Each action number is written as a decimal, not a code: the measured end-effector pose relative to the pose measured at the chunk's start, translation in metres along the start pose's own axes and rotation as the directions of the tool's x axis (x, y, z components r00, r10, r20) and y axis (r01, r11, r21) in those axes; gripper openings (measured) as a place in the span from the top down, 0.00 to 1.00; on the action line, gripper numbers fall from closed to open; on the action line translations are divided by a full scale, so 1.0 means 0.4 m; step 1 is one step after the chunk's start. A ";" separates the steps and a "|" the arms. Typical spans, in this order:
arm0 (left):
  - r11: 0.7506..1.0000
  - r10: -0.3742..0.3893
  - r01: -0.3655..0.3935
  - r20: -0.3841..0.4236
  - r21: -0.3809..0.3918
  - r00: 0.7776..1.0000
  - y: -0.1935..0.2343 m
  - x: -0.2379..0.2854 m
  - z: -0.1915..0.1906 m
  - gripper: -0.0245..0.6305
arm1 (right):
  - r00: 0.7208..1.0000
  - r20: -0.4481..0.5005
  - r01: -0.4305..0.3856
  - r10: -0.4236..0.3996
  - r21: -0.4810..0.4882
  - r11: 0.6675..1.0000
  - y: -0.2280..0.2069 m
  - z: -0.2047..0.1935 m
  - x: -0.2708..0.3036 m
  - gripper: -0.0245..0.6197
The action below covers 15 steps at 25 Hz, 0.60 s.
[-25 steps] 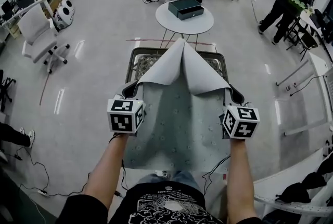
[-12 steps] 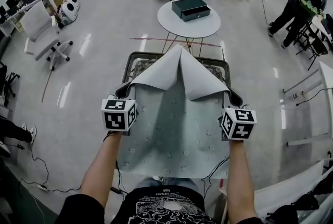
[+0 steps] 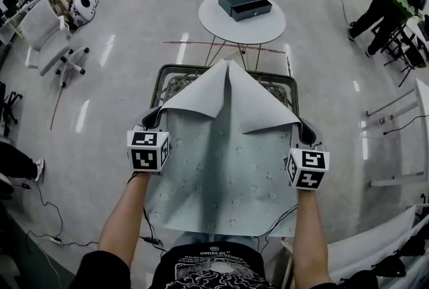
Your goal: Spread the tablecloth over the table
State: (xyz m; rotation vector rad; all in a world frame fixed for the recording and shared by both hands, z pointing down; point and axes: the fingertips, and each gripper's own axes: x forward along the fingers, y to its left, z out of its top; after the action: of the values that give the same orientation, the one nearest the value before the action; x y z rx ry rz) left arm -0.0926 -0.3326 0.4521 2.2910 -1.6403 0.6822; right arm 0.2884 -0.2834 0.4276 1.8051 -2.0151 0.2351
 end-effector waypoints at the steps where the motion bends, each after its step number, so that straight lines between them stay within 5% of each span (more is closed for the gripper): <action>1: 1.000 0.000 0.000 -0.007 0.003 1.000 0.004 0.004 -0.006 0.95 | 1.000 0.000 0.006 -0.006 -0.018 1.000 -0.001 -0.005 0.002 0.95; 15: 0.990 -0.006 0.016 -0.068 0.142 0.998 -0.012 0.033 -0.067 0.95 | 1.000 -0.028 -0.003 -0.002 -0.179 0.984 0.062 -0.076 -0.002 0.95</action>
State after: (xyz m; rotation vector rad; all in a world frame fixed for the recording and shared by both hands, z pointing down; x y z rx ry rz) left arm -0.0909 -0.3298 0.4824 2.3434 -1.5950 0.8909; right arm 0.2702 -0.2672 0.4584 1.6812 -1.9506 0.0756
